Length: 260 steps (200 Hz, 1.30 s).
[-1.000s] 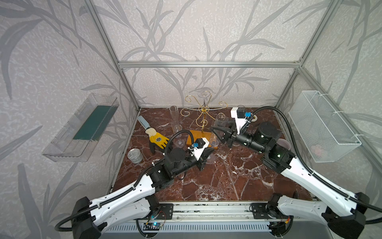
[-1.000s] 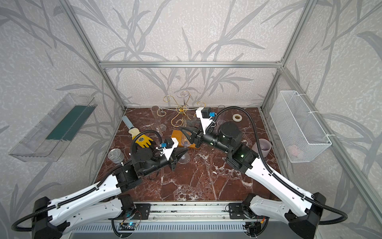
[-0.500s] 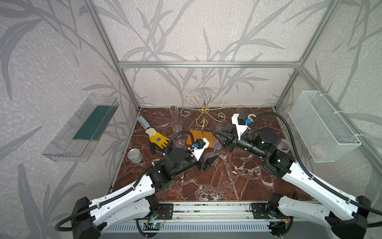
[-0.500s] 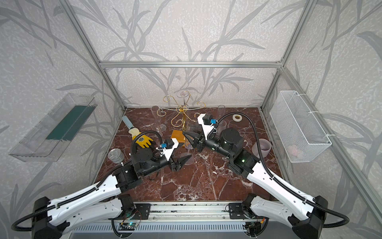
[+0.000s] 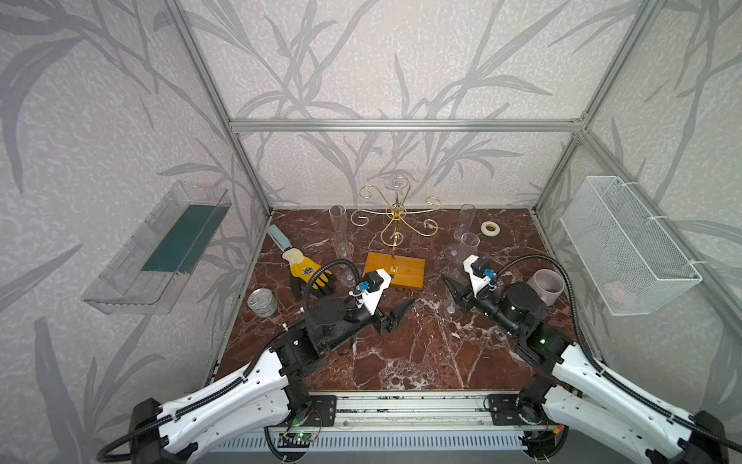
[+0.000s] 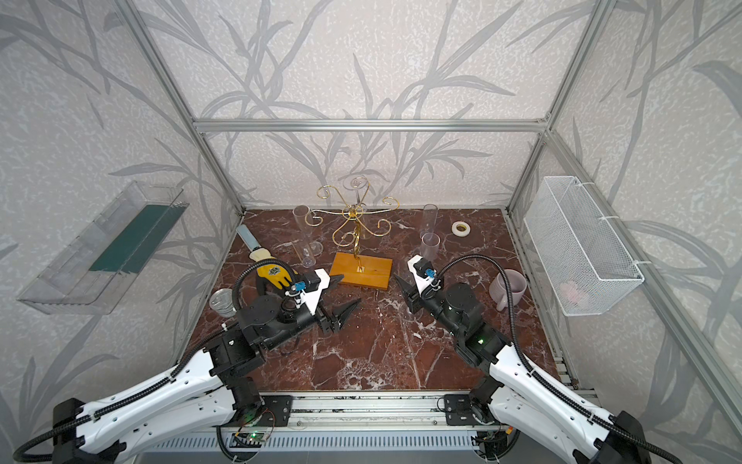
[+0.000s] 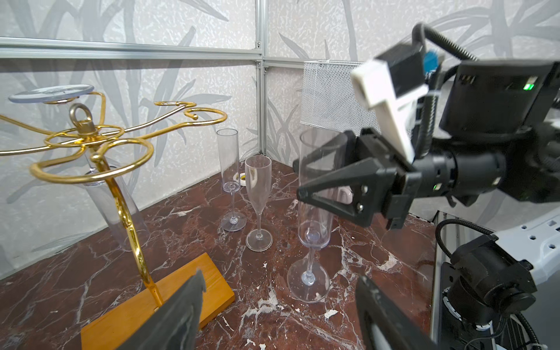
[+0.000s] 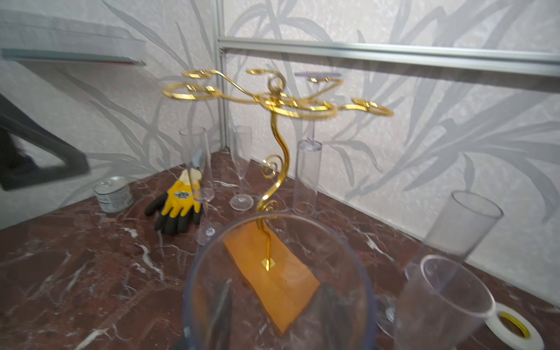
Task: Take the wine glass off the wine glass rack
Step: Pick up the wine glass from the wine glass rack, then place the wine glass at the middle-right of the table.
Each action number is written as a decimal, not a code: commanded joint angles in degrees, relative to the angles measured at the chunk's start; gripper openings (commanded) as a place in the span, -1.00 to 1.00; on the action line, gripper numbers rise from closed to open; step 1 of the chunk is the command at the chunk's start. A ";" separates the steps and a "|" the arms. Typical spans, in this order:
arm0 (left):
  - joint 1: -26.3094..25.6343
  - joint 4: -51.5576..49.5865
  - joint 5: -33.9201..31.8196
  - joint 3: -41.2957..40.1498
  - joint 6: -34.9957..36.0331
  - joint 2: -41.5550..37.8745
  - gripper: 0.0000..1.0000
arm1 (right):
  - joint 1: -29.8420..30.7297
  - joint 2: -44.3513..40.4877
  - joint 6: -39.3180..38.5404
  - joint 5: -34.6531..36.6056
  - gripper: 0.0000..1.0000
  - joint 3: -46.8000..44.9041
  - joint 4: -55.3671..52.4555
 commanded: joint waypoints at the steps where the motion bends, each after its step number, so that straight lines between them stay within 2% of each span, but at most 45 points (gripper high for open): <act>1: -0.21 -0.76 -1.80 -0.05 -0.04 -0.93 0.58 | -2.60 -1.53 -0.38 4.57 -0.28 -4.46 10.46; 59: -0.21 -0.24 -1.83 1.63 -0.02 1.80 0.58 | -8.70 1.70 1.79 4.09 -0.27 -8.73 17.78; 131: -0.21 0.00 -1.34 2.97 -0.20 3.70 0.58 | -12.19 11.79 2.96 1.57 -0.28 -9.90 29.33; 213: -0.21 -0.64 -2.16 2.53 0.24 2.10 0.58 | -13.34 13.73 2.75 2.01 -0.28 -12.09 28.76; 233: -0.19 -0.72 -2.24 2.75 0.50 1.75 0.58 | -13.43 13.34 3.17 2.10 -0.13 -12.62 28.24; 260: -0.21 -0.96 -2.17 3.96 1.26 0.89 0.58 | -13.55 11.96 3.30 2.16 0.28 -12.94 26.82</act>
